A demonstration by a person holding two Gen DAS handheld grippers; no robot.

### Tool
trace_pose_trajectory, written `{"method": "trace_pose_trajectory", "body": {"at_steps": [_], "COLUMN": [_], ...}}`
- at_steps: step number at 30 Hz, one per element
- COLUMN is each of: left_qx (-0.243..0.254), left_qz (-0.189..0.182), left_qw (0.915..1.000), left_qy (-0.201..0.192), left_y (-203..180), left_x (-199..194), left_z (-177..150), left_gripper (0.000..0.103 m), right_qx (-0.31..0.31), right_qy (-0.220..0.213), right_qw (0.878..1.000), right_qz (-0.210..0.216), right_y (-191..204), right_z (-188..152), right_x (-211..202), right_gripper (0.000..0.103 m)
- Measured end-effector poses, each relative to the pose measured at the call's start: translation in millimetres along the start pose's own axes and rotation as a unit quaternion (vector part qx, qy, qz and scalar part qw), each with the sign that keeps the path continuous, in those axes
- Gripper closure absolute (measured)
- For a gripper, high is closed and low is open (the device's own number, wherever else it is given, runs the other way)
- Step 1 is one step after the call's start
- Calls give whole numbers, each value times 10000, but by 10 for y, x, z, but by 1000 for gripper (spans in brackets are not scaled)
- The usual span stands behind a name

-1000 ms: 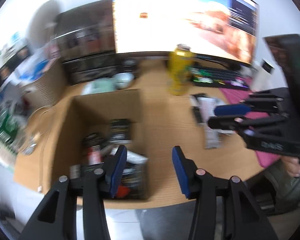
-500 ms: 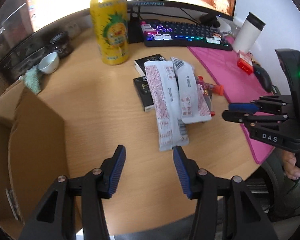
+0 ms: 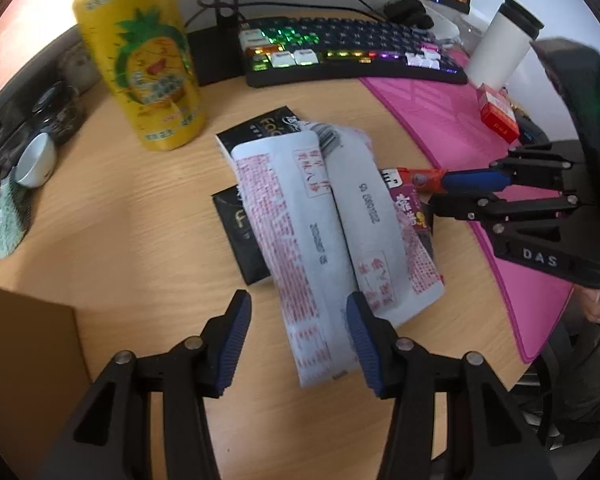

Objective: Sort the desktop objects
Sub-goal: 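Move both open tools back to the pile of wrapped packets, then grasp a white wrapped packet with the left tool while the right tool grasps a red snack stick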

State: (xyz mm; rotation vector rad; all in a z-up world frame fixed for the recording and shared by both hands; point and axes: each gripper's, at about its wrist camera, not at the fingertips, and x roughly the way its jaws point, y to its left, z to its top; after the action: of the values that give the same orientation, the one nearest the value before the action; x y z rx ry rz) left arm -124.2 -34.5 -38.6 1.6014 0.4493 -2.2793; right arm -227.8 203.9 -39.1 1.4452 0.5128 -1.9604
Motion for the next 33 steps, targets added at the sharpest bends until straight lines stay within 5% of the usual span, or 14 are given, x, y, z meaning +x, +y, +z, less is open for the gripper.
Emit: {"method": "trace_pose_trajectory", "body": {"at_steps": [16, 24, 33], "left_qx": [-125, -146, -118], "left_qz": [-210, -180, -64], "left_qw": [9997, 9997, 9999], "left_qy": [19, -4, -37], "left_y": [59, 33, -34], "left_x": [8, 73, 155], "left_z": [102, 166, 280], "left_gripper": [44, 38, 34], "right_qx": [-1221, -1165, -435], "right_qy": [102, 82, 95], "right_qw": [9923, 9929, 9990], "right_qz": [-201, -207, 66], "right_y": [171, 290, 169], "right_z": [374, 296, 10], "right_x": [115, 149, 101], "right_gripper": [76, 82, 84]}}
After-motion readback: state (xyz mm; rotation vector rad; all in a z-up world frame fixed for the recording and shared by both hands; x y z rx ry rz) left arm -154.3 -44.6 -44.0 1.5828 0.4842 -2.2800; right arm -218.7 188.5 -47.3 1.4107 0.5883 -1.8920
